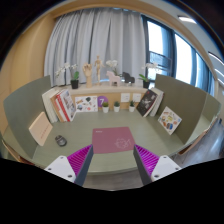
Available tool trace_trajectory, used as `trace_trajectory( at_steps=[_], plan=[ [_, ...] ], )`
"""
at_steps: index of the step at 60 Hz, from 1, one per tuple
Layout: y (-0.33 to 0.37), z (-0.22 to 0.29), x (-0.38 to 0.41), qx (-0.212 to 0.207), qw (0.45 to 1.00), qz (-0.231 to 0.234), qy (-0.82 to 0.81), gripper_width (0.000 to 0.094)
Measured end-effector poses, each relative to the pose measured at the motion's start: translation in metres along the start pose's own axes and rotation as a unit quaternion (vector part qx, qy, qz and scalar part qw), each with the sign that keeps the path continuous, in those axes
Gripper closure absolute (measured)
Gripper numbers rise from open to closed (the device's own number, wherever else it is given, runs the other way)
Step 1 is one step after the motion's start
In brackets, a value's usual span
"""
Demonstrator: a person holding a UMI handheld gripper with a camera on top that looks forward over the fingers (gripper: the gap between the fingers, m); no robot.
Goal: Arrange mouse
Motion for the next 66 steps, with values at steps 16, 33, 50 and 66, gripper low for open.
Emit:
trace_trajectory(
  at_steps=[16, 33, 50, 66],
  plan=[
    [-0.113, -0.118, 0.153, 0.122, 0.987, 0.104, 0.019, 0.0107],
    [-0.235, -0.140, 0.247, 0.179, 0.974, 0.133, 0.035, 0.0108],
    [-0.326, -0.107, 0.258, 0.190, 0.975, 0.108, 0.039, 0.0110],
    [-0.381, -0.076, 0.244, 0.190, 0.978, 0.079, 0.033, 0.0121]
  ],
)
Point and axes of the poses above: the point between the fingertips, and its own axes, seen from behind it with the camera up: x to the left, z up, y backward, against the way the camera looks, the point moved 5 cm from there along y, backward, against the way the camera looks, and after that the axes turned 11 degrees about z, right-handed, at the moved point
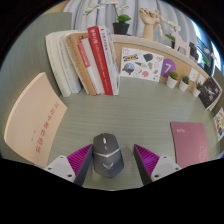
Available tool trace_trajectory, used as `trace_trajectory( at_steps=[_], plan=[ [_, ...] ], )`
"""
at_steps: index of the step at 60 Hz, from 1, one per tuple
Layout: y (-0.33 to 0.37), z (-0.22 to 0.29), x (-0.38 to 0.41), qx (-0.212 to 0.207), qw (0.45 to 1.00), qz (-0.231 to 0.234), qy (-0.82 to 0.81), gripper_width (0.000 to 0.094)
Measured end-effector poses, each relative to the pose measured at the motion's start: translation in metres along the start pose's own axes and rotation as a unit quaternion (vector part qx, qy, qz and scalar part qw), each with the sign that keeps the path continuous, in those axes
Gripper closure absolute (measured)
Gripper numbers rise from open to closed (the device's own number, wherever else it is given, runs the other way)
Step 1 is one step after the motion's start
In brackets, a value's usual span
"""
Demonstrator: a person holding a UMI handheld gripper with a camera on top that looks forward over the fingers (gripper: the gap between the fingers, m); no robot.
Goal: Arrange mouse
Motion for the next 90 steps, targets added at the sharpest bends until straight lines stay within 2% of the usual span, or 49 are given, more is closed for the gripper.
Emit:
trace_trajectory(
  at_steps=[11, 17, 22, 31, 38, 45, 49, 59, 67, 73, 81, 90],
  plan=[
    [-0.005, 0.005, -0.006, -0.007, 1.000, 0.003, -0.024, 0.0173],
    [-0.004, 0.004, -0.002, -0.012, 1.000, 0.003, -0.022, 0.0283],
    [-0.007, 0.004, 0.004, -0.017, 1.000, 0.009, -0.015, 0.0421],
    [-0.006, 0.004, 0.006, -0.009, 1.000, 0.012, -0.004, 0.0494],
    [-0.007, 0.005, 0.005, -0.005, 1.000, 0.021, -0.005, 0.0591],
    [-0.004, 0.009, 0.007, 0.011, 0.999, 0.042, -0.008, 0.0596],
    [0.010, 0.022, 0.007, 0.001, 0.999, 0.053, 0.001, 0.0593],
    [0.105, 0.110, -0.023, -0.099, 0.993, 0.053, 0.026, 0.0593],
    [0.197, 0.175, -0.078, -0.181, 0.982, 0.023, 0.048, 0.0591],
    [0.249, 0.194, -0.133, -0.213, 0.976, -0.006, 0.055, 0.0592],
    [0.264, 0.178, -0.205, -0.204, 0.977, -0.032, 0.043, 0.0594],
    [0.214, 0.117, -0.270, -0.133, 0.990, -0.048, 0.021, 0.0595]
  ],
)
Point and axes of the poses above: the point between the fingertips, and its own axes, seen from behind it with the camera up: x to the left, z up, y backward, against the way the camera looks, the point moved 5 cm from there along y, backward, against the way the camera looks, and after that the axes turned 11 degrees about z, right-handed, at the moved point
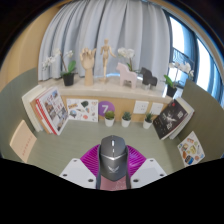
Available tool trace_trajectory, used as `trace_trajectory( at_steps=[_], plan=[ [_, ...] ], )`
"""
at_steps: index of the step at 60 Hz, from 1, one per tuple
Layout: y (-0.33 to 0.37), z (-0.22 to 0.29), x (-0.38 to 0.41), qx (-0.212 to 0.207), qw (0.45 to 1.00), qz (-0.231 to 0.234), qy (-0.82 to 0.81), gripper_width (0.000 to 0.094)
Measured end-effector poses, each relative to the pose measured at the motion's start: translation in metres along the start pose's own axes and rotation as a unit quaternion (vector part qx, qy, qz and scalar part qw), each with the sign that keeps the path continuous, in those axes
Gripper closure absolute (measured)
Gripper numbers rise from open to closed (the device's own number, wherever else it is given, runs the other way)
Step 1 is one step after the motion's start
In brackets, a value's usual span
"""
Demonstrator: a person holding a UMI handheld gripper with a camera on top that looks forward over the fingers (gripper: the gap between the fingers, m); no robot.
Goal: Arrange mouse
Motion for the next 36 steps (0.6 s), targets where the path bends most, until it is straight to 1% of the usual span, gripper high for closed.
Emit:
trace_trajectory(
  at_steps=[7, 13, 16, 21, 27, 30, 34, 36],
  plan=[
    [-0.040, -0.065, -0.016, 0.049, 0.999, 0.009, -0.022, 0.0595],
    [-0.070, -0.106, -0.020, 0.074, 0.996, 0.021, -0.046, 0.0595],
    [-0.083, -0.124, -0.020, 0.094, 0.994, 0.027, -0.048, 0.0595],
    [-0.096, -0.143, -0.019, 0.116, 0.991, 0.035, -0.055, 0.0596],
    [-0.102, -0.161, -0.022, 0.134, 0.989, 0.032, -0.049, 0.0586],
    [-0.103, -0.165, -0.022, 0.135, 0.989, 0.031, -0.051, 0.0580],
    [-0.102, -0.174, -0.022, 0.145, 0.988, 0.031, -0.051, 0.0544],
    [-0.102, -0.172, -0.023, 0.134, 0.989, 0.030, -0.052, 0.0522]
  ],
)
Point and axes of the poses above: the point between the fingertips, and its own axes, seen from behind it with the camera up: x to the left, z up, y backward, against the way the camera looks, the point moved 5 cm from there along y, backward, against the way the camera looks, and after that the axes turned 11 degrees about z, right-handed, at the moved point
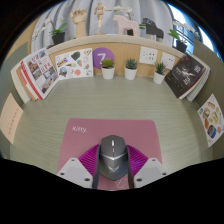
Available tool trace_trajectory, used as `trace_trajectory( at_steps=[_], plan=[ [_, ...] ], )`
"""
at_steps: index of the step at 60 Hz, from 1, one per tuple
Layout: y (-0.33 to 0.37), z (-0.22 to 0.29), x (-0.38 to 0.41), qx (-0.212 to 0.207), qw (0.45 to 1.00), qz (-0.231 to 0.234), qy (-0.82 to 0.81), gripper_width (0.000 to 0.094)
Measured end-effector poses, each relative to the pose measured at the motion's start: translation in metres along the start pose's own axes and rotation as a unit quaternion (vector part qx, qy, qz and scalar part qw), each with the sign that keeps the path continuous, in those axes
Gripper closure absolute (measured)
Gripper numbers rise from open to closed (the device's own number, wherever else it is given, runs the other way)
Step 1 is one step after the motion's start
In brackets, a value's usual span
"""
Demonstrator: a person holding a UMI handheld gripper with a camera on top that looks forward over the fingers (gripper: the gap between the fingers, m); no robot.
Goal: Arrange mouse
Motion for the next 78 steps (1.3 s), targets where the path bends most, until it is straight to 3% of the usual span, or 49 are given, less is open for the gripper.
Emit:
trace_trajectory(
  at_steps=[11, 16, 19, 38, 54, 78],
  plan=[
    [-0.001, 0.001, -0.002, -0.007, 1.000, 0.003, -0.007, 0.0392],
    [0.006, -0.002, -0.006, 0.011, 1.000, -0.012, 0.002, 0.0144],
    [0.017, 0.000, -0.001, 0.018, 1.000, -0.015, 0.007, 0.0076],
    [0.172, 0.048, 0.070, -0.063, 0.997, -0.032, 0.011, 0.0078],
    [0.303, 0.049, 0.136, -0.140, 0.990, -0.028, 0.005, 0.0078],
    [0.378, 0.028, 0.181, -0.175, 0.984, -0.018, 0.018, 0.0079]
  ],
)
Point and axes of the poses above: the point between the fingertips, and its own axes, seen from behind it with the camera up: x to the left, z up, y backward, against the way the camera looks, the point moved 5 cm from there along y, backward, against the way the camera looks, and after that the axes turned 11 degrees about z, right-handed, at the moved point
